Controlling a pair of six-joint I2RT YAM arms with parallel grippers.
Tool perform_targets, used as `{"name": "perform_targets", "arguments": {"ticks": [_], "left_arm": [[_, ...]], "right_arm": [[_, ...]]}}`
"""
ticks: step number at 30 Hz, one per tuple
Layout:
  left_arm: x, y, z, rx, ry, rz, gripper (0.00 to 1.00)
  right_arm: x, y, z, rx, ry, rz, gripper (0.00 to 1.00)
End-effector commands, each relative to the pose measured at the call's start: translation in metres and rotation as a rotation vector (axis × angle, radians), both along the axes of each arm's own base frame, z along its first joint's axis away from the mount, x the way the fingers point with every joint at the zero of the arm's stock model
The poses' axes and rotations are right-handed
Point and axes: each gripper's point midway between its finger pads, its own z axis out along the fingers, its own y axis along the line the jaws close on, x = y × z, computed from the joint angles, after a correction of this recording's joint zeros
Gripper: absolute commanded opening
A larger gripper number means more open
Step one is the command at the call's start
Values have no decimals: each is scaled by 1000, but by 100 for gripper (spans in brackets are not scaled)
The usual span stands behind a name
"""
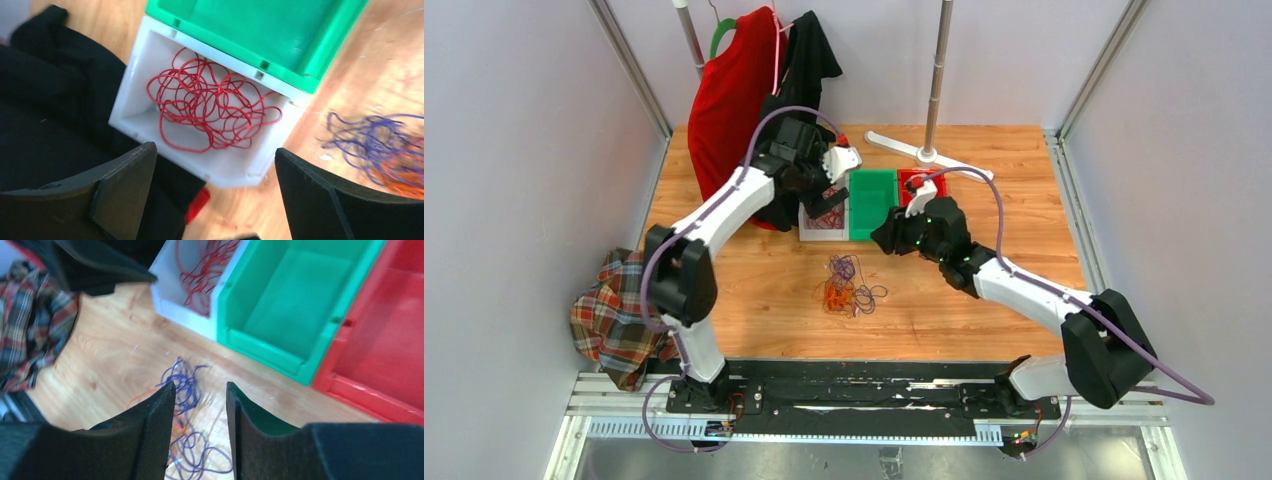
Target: Untangle the cables
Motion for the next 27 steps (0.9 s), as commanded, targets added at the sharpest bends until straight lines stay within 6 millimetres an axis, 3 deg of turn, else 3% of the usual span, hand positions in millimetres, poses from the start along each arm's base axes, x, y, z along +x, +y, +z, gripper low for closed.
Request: {"name": "perform_targets", "arguments": {"ticks": [1,4,8,13,19,23,27], "left_arm": [[-43,7,60,-81,11,-3,94],[-54,17,87,-121,-15,61,98],[-55,31,121,-137,-94,151,98],[-59,43,150,-204,-100,178,98],[-67,38,159,-244,-96,137,98],[-79,27,155,-288,-45,86,98],[-93,16,150,-329,12,17,100]], "right_arm": [[-43,28,-21,-58,67,150,44],[-59,41,-45,-101,143,198,45],[-68,52,-77,-132,231,230,44],[-74,62,-109,-221,321,259,32],[-62,60,-108,-270,287,221,22],[-54,49,-100,-326,244,182,3],[-51,39,-82,-349,186,168,1]]}}
